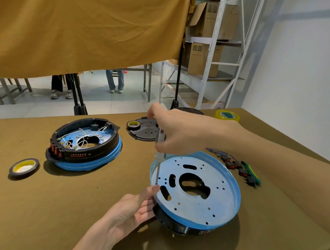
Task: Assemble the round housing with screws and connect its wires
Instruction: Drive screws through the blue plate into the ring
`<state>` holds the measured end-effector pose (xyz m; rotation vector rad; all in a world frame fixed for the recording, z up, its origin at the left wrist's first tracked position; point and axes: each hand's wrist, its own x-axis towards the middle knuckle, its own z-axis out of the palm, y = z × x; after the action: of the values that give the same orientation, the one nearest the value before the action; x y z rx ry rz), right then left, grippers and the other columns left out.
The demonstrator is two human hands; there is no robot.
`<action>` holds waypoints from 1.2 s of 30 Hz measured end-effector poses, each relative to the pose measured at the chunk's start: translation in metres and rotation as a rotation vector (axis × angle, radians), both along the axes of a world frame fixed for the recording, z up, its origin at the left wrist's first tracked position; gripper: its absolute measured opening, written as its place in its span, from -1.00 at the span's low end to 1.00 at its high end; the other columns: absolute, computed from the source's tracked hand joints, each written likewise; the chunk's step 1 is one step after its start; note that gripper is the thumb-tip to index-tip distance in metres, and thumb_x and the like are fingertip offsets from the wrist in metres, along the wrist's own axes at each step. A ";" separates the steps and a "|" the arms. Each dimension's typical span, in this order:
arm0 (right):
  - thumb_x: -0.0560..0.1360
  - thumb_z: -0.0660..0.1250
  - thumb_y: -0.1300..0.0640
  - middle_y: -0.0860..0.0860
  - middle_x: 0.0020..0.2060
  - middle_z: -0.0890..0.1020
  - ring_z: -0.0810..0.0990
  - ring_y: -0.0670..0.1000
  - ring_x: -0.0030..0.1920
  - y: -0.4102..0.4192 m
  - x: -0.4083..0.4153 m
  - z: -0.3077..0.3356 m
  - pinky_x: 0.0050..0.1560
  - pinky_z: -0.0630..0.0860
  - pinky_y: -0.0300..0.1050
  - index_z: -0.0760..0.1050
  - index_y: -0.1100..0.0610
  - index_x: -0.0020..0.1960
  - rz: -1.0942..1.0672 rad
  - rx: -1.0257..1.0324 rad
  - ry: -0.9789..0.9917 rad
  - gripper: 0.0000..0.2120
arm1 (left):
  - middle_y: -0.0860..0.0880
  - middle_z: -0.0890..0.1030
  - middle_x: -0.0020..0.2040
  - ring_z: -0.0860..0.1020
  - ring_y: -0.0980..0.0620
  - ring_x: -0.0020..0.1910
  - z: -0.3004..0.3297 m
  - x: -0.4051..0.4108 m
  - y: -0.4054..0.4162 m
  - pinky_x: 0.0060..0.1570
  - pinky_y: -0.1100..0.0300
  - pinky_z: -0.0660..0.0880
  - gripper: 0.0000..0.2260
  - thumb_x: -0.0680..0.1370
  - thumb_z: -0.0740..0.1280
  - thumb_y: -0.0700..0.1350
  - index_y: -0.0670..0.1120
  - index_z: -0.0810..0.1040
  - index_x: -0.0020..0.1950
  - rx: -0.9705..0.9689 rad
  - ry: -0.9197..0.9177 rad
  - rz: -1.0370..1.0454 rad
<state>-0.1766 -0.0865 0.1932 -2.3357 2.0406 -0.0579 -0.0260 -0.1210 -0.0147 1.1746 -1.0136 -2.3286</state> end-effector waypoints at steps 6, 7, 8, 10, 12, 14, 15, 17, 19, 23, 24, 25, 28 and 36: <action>0.58 0.36 -0.11 -0.04 -0.27 0.59 0.59 0.09 -0.24 -0.002 -0.003 -0.003 -0.36 0.50 0.05 0.22 0.08 0.27 0.009 -0.046 0.014 -0.54 | -0.26 0.73 0.08 0.73 -0.20 0.04 0.002 0.000 0.001 -0.14 -0.01 0.70 -0.19 0.14 0.72 -0.03 -0.28 0.52 0.29 0.001 -0.007 0.000; 0.57 0.38 -0.05 -0.03 -0.27 0.59 0.61 0.10 -0.23 -0.003 -0.004 -0.003 -0.34 0.52 0.07 0.22 0.08 0.28 0.012 -0.018 -0.018 -0.55 | -0.26 0.73 0.07 0.73 -0.20 0.04 0.002 0.000 0.001 -0.15 -0.01 0.70 -0.20 0.14 0.71 -0.04 -0.28 0.52 0.28 0.004 -0.008 0.001; 0.57 0.37 -0.04 -0.03 -0.28 0.58 0.60 0.10 -0.25 -0.003 -0.005 -0.003 -0.38 0.49 0.05 0.23 0.09 0.26 0.012 -0.040 -0.012 -0.58 | -0.26 0.73 0.07 0.73 -0.20 0.04 0.003 0.000 0.001 -0.14 -0.01 0.71 -0.21 0.14 0.71 -0.04 -0.28 0.52 0.28 0.005 -0.013 -0.001; 0.61 0.31 -0.14 -0.03 -0.27 0.56 0.56 0.06 -0.29 -0.003 -0.005 -0.005 -0.42 0.38 -0.04 0.26 0.09 0.23 -0.004 -0.150 0.070 -0.59 | -0.26 0.73 0.07 0.73 -0.20 0.04 0.004 0.000 0.001 -0.13 -0.01 0.71 -0.21 0.15 0.70 -0.04 -0.28 0.53 0.28 0.004 -0.021 -0.008; 0.60 0.30 -0.19 0.01 -0.21 0.57 0.55 0.05 -0.23 -0.003 -0.006 -0.005 -0.34 0.45 -0.01 0.24 0.07 0.28 -0.016 -0.125 0.071 -0.54 | -0.27 0.73 0.07 0.73 -0.21 0.03 0.006 0.000 0.001 -0.14 -0.02 0.71 -0.21 0.14 0.70 -0.05 -0.28 0.52 0.27 0.015 -0.021 -0.004; 0.57 0.36 -0.10 0.04 -0.18 0.58 0.59 0.07 -0.20 -0.003 -0.009 -0.002 -0.27 0.54 0.09 0.21 0.06 0.32 -0.012 -0.026 -0.017 -0.52 | -0.28 0.72 0.08 0.73 -0.22 0.04 0.006 0.002 0.001 -0.15 -0.03 0.71 -0.21 0.14 0.70 -0.06 -0.29 0.52 0.28 0.027 -0.015 -0.002; 0.57 0.36 -0.08 0.04 -0.20 0.59 0.59 0.06 -0.23 -0.003 -0.010 -0.003 -0.30 0.53 0.07 0.23 0.06 0.31 -0.010 -0.031 -0.027 -0.54 | -0.29 0.72 0.08 0.73 -0.23 0.04 0.007 0.002 0.001 -0.16 -0.03 0.71 -0.22 0.15 0.70 -0.07 -0.29 0.52 0.28 0.032 -0.011 -0.006; 0.60 0.32 -0.15 0.02 -0.24 0.58 0.57 0.06 -0.25 -0.003 -0.008 -0.006 -0.38 0.45 -0.02 0.27 0.08 0.28 -0.010 -0.127 0.037 -0.57 | -0.29 0.72 0.08 0.73 -0.23 0.04 0.009 0.003 0.001 -0.18 -0.02 0.70 -0.24 0.17 0.70 -0.07 -0.30 0.53 0.28 0.038 -0.008 -0.016; 0.60 0.31 -0.21 0.02 -0.18 0.59 0.58 0.08 -0.19 -0.003 -0.006 -0.007 -0.32 0.48 -0.02 0.24 0.07 0.33 -0.001 -0.126 0.050 -0.51 | -0.30 0.71 0.09 0.73 -0.23 0.04 0.009 0.003 0.001 -0.17 -0.03 0.70 -0.24 0.19 0.70 -0.08 -0.29 0.52 0.29 0.043 -0.006 -0.016; 0.57 0.38 -0.08 0.01 -0.24 0.54 0.57 0.11 -0.21 -0.004 -0.008 -0.007 -0.35 0.46 0.04 0.24 0.07 0.29 0.010 -0.086 -0.006 -0.55 | -0.29 0.71 0.10 0.72 -0.23 0.06 0.010 0.005 0.000 -0.14 -0.03 0.70 -0.26 0.23 0.70 -0.06 -0.28 0.51 0.30 0.039 0.002 -0.019; 0.58 0.36 -0.13 -0.02 -0.27 0.52 0.55 0.08 -0.25 -0.003 -0.007 -0.009 -0.40 0.41 -0.02 0.26 0.08 0.27 0.006 -0.144 0.041 -0.56 | -0.29 0.71 0.10 0.72 -0.22 0.06 0.010 0.005 0.000 -0.13 -0.03 0.70 -0.26 0.22 0.69 -0.03 -0.28 0.52 0.29 0.035 -0.003 -0.025; 0.59 0.33 -0.19 -0.03 -0.28 0.51 0.53 0.05 -0.27 -0.003 -0.005 -0.011 -0.40 0.36 -0.05 0.28 0.09 0.25 0.003 -0.187 0.084 -0.55 | -0.28 0.72 0.09 0.73 -0.21 0.05 0.011 0.005 0.000 -0.13 -0.02 0.70 -0.26 0.21 0.69 0.00 -0.27 0.54 0.28 0.029 -0.012 -0.028; 0.57 0.35 -0.18 -0.07 -0.23 0.59 0.57 0.04 -0.20 -0.003 -0.010 -0.008 -0.33 0.47 -0.01 0.23 0.05 0.31 0.007 -0.086 0.011 -0.51 | -0.26 0.74 0.03 0.74 -0.17 -0.02 0.012 0.006 0.001 -0.19 0.05 0.69 -0.30 0.21 0.67 0.07 -0.27 0.57 0.21 0.006 -0.039 -0.020; 0.55 0.37 -0.14 -0.02 -0.20 0.55 0.56 0.04 -0.21 -0.002 -0.015 -0.007 -0.32 0.49 -0.01 0.20 0.03 0.34 -0.003 -0.059 -0.034 -0.48 | -0.29 0.73 0.05 0.74 -0.20 -0.01 0.016 0.007 0.002 -0.07 -0.04 0.71 -0.29 0.19 0.68 0.01 -0.28 0.57 0.22 0.031 -0.047 -0.001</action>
<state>-0.1914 -0.0881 0.1865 -2.3486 2.0544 -0.1590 -0.0193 -0.1190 0.0017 1.2458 -0.9978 -2.3356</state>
